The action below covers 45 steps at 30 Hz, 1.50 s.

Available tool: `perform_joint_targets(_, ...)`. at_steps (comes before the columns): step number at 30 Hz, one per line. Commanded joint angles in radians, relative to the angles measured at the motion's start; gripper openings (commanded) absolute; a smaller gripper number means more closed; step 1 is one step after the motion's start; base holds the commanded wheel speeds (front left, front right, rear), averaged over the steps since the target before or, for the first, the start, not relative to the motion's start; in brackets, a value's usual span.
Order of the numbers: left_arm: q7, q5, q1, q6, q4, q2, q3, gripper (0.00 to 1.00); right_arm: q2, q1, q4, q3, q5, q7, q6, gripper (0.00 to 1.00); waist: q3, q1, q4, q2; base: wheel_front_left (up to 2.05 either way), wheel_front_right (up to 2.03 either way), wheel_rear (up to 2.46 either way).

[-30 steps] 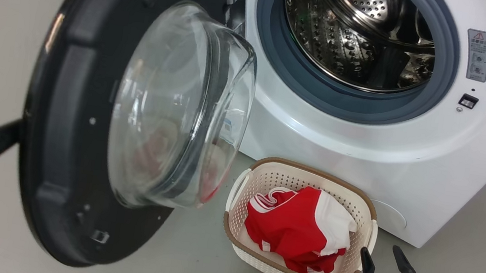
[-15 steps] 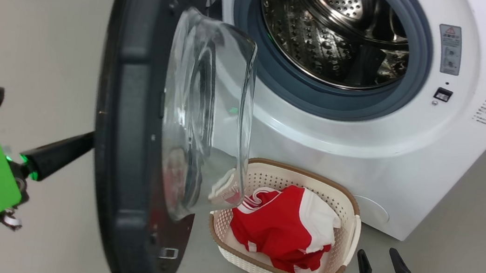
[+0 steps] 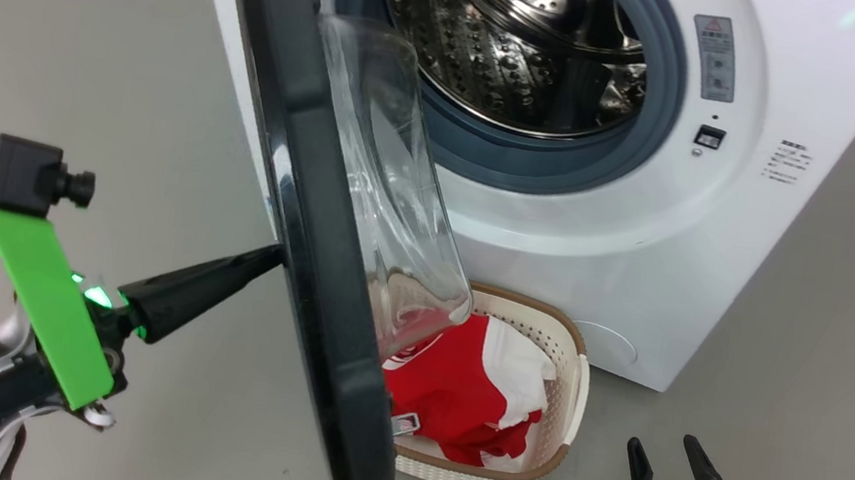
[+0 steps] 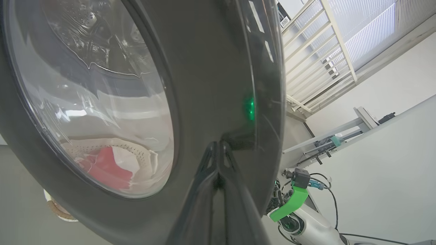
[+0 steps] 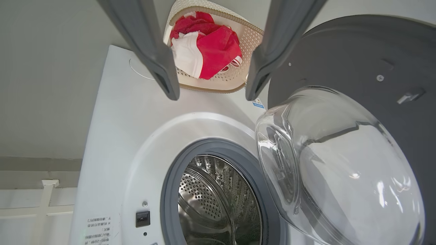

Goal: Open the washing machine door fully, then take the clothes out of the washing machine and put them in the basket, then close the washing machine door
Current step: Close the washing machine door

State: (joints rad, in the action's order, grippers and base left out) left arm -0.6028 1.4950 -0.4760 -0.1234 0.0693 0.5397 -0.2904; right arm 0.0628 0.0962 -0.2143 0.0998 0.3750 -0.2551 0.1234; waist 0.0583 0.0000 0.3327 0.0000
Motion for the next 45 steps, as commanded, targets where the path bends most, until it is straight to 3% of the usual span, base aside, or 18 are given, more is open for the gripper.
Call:
perform_joint_targets(1, 0.024, -0.015, -0.063, -0.007, 0.032, 0.025, 0.032, 0.0, 0.007, -0.027, 0.027, 0.016, -0.007, -0.007, 0.007, 1.0, 0.006, 0.0, -0.02, 0.0, 0.0, 0.0, 0.0)
perform_joint_targets(10, 0.099, -0.021, -0.06, -0.007, 0.004, 0.043, 0.003, 0.0, 0.005, -0.027, 0.029, 0.007, -0.008, -0.007, 0.007, 1.0, 0.006, 0.0, -0.021, 0.0, 0.0, 0.0, 0.0)
perform_joint_targets(11, 0.109, -0.02, -0.055, -0.007, 0.001, 0.047, 0.0, 0.07, 0.005, -0.026, 0.029, 0.006, -0.007, -0.007, 0.007, 1.0, 0.004, 0.0, -0.018, 0.0, 0.0, 0.0, 0.0)
perform_joint_targets(17, 0.179, -0.013, 0.0, -0.007, -0.019, 0.066, -0.008, 0.27, 0.001, -0.021, 0.027, 0.01, -0.006, -0.007, 0.007, 1.0, -0.01, 0.0, 0.007, 0.0, 0.0, 0.0, 0.0)
perform_joint_targets(18, 0.194, -0.012, 0.012, -0.007, -0.023, 0.067, -0.009, 0.34, 0.0, -0.02, 0.027, 0.011, -0.006, -0.007, 0.007, 1.0, -0.013, 0.0, 0.013, 0.0, 0.0, 0.0, 0.0)
perform_joint_targets(20, 0.23, -0.008, 0.037, -0.007, -0.039, 0.065, -0.005, 0.63, -0.001, -0.019, 0.027, 0.012, -0.005, -0.007, 0.007, 1.0, -0.017, 0.0, 0.024, 0.0, 0.0, 0.0, 0.0)
perform_joint_targets(21, 0.249, -0.008, 0.048, -0.007, -0.047, 0.062, -0.004, 0.66, -0.002, -0.019, 0.027, 0.011, -0.005, -0.007, 0.007, 1.0, -0.018, 0.0, 0.03, 0.0, 0.0, 0.0, 0.0)
perform_joint_targets(22, 0.268, -0.007, 0.059, -0.007, -0.054, 0.059, -0.003, 0.77, -0.002, -0.019, 0.026, 0.011, -0.005, -0.007, 0.007, 1.0, -0.019, 0.0, 0.036, 0.0, 0.0, 0.0, 0.0)
perform_joint_targets(23, 0.289, -0.005, 0.071, -0.007, -0.062, 0.053, 0.0, 0.95, -0.003, -0.02, 0.025, 0.012, -0.005, -0.007, 0.007, 1.0, -0.022, 0.0, 0.041, 0.0, 0.0, 0.0, 0.0)
perform_joint_targets(24, 0.311, -0.003, 0.083, -0.007, -0.072, 0.048, 0.003, 1.0, -0.003, -0.02, 0.024, 0.014, -0.005, -0.007, 0.007, 1.0, -0.024, 0.0, 0.046, 0.0, 0.0, 0.0, 0.0)
perform_joint_targets(45, 0.659, 0.024, 0.35, -0.007, -0.253, -0.052, 0.02, 1.0, -0.011, -0.027, 0.011, 0.033, 0.003, -0.007, 0.007, 1.0, -0.051, 0.0, 0.092, 0.0, 0.0, 0.0, 0.0)
